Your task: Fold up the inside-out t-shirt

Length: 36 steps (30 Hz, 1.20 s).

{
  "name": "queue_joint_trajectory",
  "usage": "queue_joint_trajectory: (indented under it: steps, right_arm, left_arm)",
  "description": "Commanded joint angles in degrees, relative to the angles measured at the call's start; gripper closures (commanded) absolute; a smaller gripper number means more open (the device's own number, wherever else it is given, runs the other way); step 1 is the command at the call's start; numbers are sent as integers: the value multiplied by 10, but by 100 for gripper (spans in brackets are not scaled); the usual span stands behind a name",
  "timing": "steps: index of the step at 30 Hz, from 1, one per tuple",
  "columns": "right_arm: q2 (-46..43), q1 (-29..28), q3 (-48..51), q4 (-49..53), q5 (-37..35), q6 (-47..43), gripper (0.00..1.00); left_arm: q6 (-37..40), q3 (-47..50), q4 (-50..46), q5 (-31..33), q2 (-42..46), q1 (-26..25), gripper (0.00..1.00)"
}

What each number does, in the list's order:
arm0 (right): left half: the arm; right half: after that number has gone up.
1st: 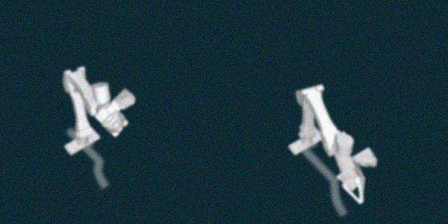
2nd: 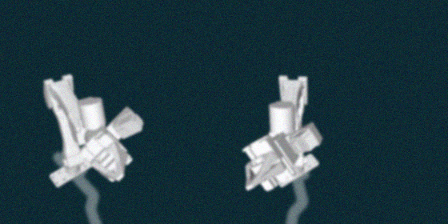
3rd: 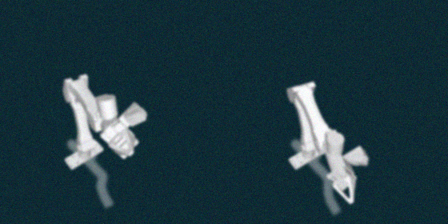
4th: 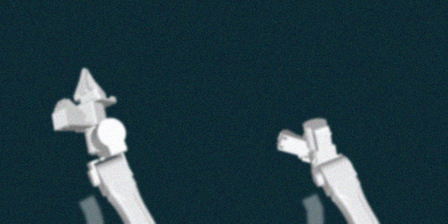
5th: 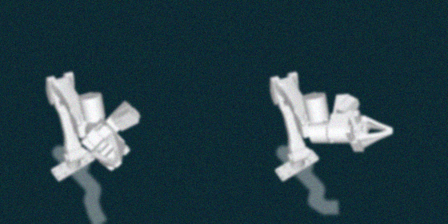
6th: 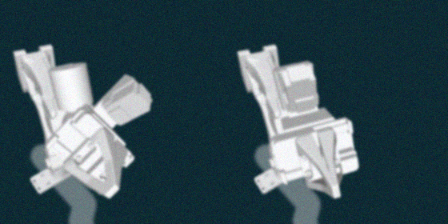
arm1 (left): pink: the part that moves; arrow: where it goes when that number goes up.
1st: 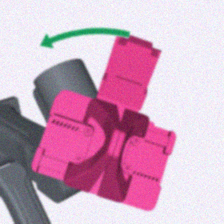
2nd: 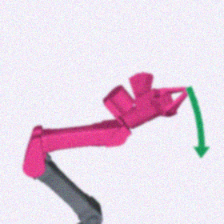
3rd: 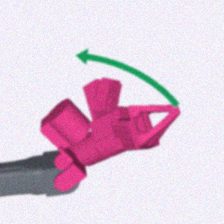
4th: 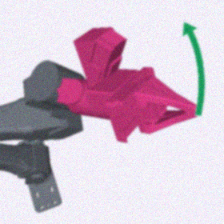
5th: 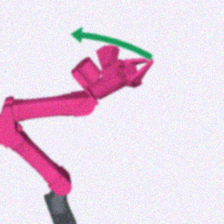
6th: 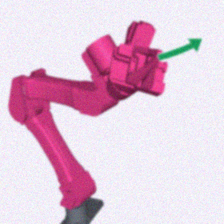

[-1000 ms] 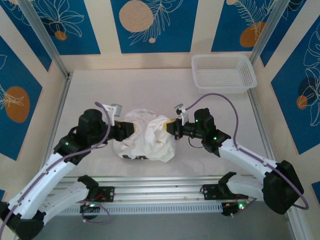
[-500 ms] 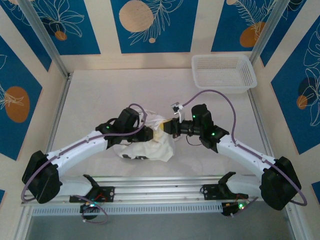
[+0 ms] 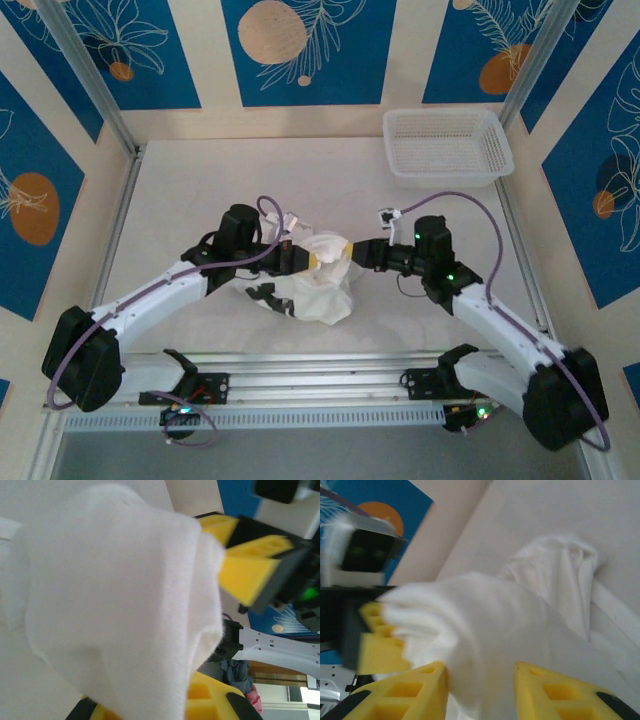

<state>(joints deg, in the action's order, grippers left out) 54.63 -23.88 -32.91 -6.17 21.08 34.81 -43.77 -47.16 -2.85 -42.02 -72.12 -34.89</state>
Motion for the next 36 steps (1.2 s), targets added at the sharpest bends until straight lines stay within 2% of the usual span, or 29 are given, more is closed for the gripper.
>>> queue_joint_trajectory:
  steps: [1,3,7,9,13,16,19,23,27,30,31,33,34,36]
  right_arm:
    - [-65,-7,19,37,-56,-25,60]
    - [-97,-32,32,35,-81,-47,61]
    - [-123,-123,48,4,-136,-125,62]
    - [-109,-178,38,8,-182,-200,62]
    - [-78,-256,42,-19,-334,-435,60]
    - [-55,-255,59,-90,-361,-581,47]
    - [-14,-238,46,-112,-371,-670,44]
    - [31,-212,20,-121,-313,-687,46]
    - [91,-205,2,-148,-294,-689,48]
    - [128,-205,-18,-159,-275,-669,57]
    - [137,-206,-25,-157,-270,-660,65]
    - [140,-208,-31,-150,-263,-649,91]
    - [132,-208,-33,-142,-258,-640,100]
    - [91,-207,-37,-97,-215,-607,100]
  left_arm:
    - [16,0,-3,-18,8,5,100]
    - [14,-2,-1,-15,3,5,100]
    - [11,-8,2,-13,2,5,100]
    - [11,-12,0,-14,3,5,100]
    - [15,-18,-9,-14,7,5,100]
    - [17,-21,-12,-14,6,5,100]
    - [17,-20,-11,-17,4,5,100]
    - [14,-21,-9,-17,5,5,100]
    - [16,-24,-12,-18,8,5,100]
    - [19,-25,-17,-16,12,5,100]
    - [19,-25,-18,-14,15,5,100]
    - [20,-24,-24,-5,19,9,100]
    - [25,-25,-33,-1,21,15,100]
    - [40,-26,-64,13,21,41,100]
